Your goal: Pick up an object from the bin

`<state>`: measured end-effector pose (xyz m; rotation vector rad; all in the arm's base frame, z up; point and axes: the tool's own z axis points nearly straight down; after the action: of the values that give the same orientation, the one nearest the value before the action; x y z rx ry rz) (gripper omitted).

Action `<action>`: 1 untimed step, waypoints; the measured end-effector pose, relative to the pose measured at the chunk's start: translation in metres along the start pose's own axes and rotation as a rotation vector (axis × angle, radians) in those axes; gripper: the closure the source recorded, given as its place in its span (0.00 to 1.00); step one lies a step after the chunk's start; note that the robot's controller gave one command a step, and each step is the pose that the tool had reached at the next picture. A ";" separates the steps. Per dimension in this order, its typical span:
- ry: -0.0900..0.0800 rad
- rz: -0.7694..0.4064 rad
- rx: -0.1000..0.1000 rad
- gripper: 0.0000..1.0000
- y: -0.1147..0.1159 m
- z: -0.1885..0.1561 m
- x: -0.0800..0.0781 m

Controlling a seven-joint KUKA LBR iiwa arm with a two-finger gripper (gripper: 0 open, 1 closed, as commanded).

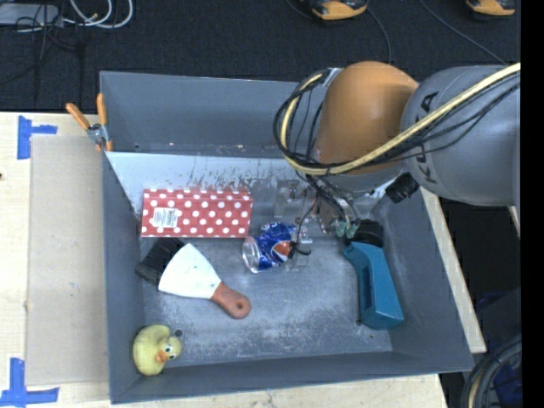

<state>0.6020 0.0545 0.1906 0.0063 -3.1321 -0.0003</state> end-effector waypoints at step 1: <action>-0.008 0.001 0.000 0.00 0.000 -0.005 -0.002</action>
Offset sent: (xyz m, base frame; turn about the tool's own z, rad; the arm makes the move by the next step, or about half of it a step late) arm 0.0087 -0.0192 -0.1206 -0.2018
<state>0.6036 0.0542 0.1954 0.0045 -3.1403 -0.0008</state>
